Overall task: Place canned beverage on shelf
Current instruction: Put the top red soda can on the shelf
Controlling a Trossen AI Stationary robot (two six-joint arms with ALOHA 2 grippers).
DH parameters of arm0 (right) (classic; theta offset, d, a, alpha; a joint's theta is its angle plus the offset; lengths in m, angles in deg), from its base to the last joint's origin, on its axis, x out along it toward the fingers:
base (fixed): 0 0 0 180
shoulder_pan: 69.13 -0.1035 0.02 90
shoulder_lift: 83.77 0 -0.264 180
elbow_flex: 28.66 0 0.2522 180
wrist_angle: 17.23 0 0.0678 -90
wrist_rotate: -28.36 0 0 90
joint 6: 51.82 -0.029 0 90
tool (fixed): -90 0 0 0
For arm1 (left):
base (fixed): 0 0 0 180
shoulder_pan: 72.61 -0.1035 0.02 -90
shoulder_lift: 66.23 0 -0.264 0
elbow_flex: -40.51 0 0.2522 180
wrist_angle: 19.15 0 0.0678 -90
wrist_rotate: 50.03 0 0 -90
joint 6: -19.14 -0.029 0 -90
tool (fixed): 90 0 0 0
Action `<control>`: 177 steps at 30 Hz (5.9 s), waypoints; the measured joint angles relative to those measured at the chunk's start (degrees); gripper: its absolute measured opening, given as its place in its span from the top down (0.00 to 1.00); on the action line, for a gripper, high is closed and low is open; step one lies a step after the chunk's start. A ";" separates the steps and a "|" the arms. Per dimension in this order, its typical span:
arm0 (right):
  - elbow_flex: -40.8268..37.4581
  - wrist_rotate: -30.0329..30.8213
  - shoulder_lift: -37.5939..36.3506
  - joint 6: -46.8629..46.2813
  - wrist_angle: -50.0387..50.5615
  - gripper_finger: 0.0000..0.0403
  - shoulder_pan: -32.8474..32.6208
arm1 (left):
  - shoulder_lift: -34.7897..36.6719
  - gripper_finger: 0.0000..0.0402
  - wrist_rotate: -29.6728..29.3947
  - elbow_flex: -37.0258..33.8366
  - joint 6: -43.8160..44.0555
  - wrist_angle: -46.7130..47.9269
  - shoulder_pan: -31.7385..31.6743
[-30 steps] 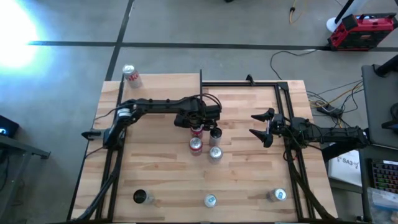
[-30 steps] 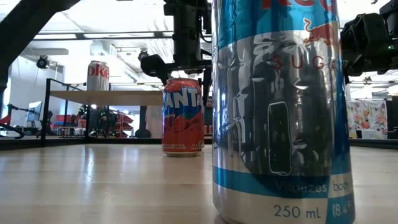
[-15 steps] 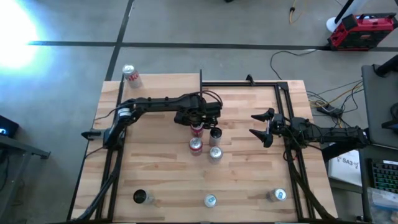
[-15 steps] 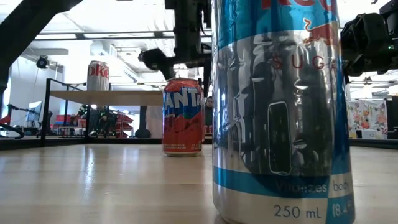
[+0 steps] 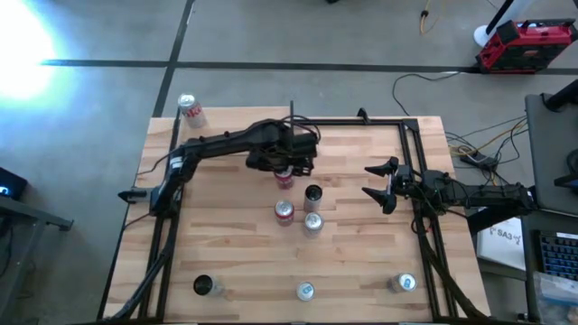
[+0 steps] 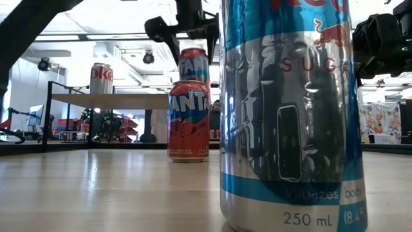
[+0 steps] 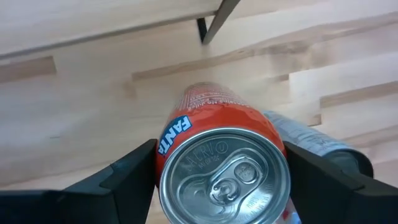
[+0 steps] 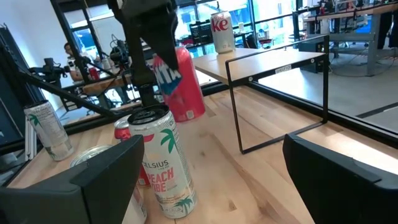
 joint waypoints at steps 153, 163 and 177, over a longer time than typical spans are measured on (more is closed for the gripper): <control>0.00 0.00 -0.01 0.00 0.02 0.09 0.00 | 42.56 0.03 -36.09 -63.01 -10.21 -37.01 -15.86; 0.01 0.01 0.01 0.00 0.02 0.09 -0.02 | 42.56 0.26 -37.62 -63.01 -11.33 -37.28 -15.39; 0.00 0.02 0.00 0.00 0.02 0.09 -0.01 | 42.56 0.29 -39.77 -63.01 -11.69 -37.13 -16.43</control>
